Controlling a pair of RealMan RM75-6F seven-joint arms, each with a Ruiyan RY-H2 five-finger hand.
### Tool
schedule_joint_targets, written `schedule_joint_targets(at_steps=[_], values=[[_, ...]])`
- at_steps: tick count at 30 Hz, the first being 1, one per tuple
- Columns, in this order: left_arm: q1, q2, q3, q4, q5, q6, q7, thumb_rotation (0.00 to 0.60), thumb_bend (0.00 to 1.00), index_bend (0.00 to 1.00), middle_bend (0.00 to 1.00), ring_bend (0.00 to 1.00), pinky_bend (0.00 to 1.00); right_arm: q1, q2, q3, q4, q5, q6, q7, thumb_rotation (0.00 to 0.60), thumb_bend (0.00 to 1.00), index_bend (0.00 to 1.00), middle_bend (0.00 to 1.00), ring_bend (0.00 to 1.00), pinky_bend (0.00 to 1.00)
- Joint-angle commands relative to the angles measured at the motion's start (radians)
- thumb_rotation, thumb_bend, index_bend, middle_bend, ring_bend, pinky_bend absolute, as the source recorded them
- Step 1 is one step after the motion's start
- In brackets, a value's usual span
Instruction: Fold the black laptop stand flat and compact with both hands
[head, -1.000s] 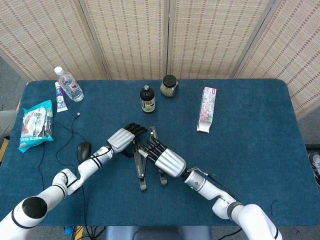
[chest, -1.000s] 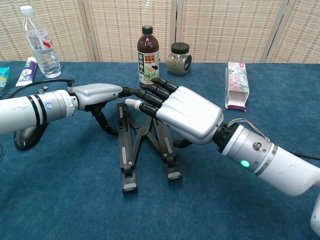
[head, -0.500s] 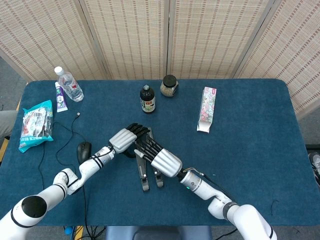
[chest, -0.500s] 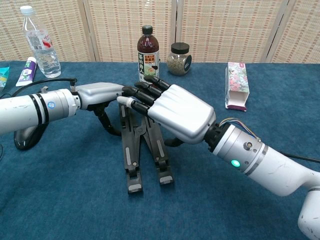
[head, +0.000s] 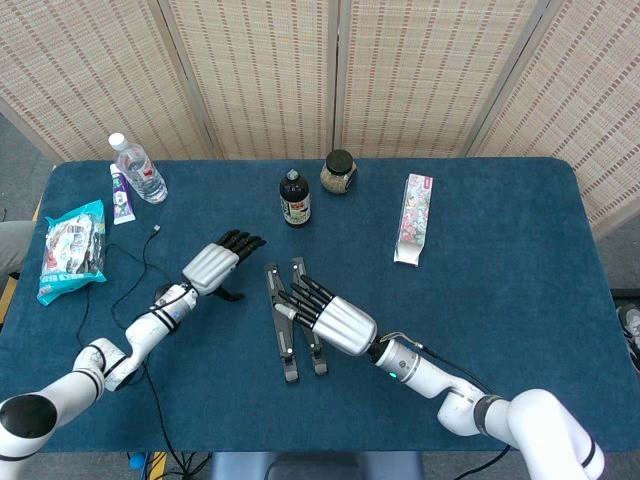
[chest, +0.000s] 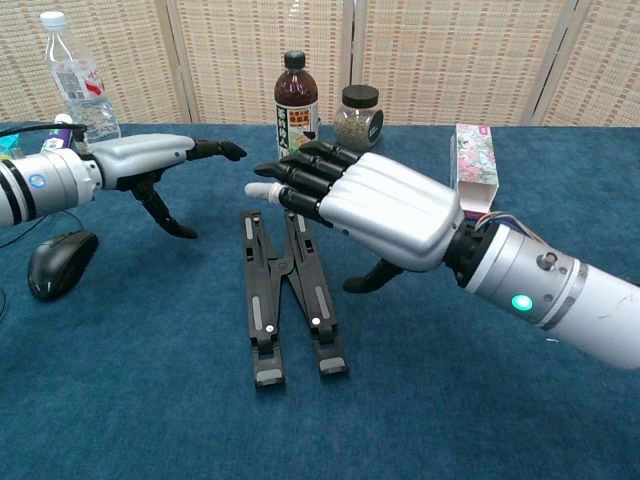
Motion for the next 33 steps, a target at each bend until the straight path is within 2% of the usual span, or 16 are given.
schedule_joint_targets(at_steps=[1, 6, 9, 12, 18, 27, 33], values=[[0.029, 0.051, -0.014, -0.053, -0.023, 0.022, 0.031, 0.6, 0.11, 0.03, 0.06, 0.0, 0.01, 0.087, 0.246, 0.02, -0.325, 0.041, -0.198, -0.004, 0.6, 0.0, 0.0, 0.0, 0.0, 0.0], [0.063, 0.111, -0.028, -0.111, -0.051, 0.036, 0.08, 0.6, 0.11, 0.03, 0.06, 0.0, 0.01, 0.19, 0.406, 0.031, -0.498, 0.065, -0.404, 0.035, 0.6, 0.0, 0.0, 0.0, 0.0, 0.0], [0.08, 0.137, -0.039, -0.135, -0.07, 0.037, 0.088, 0.6, 0.11, 0.03, 0.06, 0.0, 0.01, 0.248, 0.459, 0.031, -0.535, 0.059, -0.501, 0.056, 0.6, 0.0, 0.0, 0.0, 0.0, 0.0], [0.093, 0.155, -0.046, -0.15, -0.081, 0.039, 0.09, 0.6, 0.11, 0.03, 0.06, 0.0, 0.01, 0.293, 0.475, 0.029, -0.539, 0.046, -0.562, 0.084, 0.6, 0.0, 0.0, 0.0, 0.0, 0.0], [0.109, 0.168, -0.052, -0.16, -0.086, 0.041, 0.081, 0.6, 0.11, 0.03, 0.06, 0.0, 0.01, 0.356, 0.435, -0.002, -0.483, -0.021, -0.599, 0.16, 0.6, 0.0, 0.0, 0.0, 0.0, 0.0], [0.126, 0.156, -0.056, -0.126, -0.086, 0.036, 0.045, 0.6, 0.11, 0.03, 0.06, 0.0, 0.01, 0.393, 0.337, -0.072, -0.329, -0.119, -0.555, 0.241, 0.6, 0.0, 0.0, 0.0, 0.0, 0.0], [0.132, 0.148, -0.053, -0.1, -0.077, 0.036, 0.022, 0.6, 0.11, 0.03, 0.06, 0.0, 0.01, 0.402, 0.264, -0.085, -0.236, -0.133, -0.53, 0.27, 0.6, 0.0, 0.0, 0.0, 0.0, 0.0]])
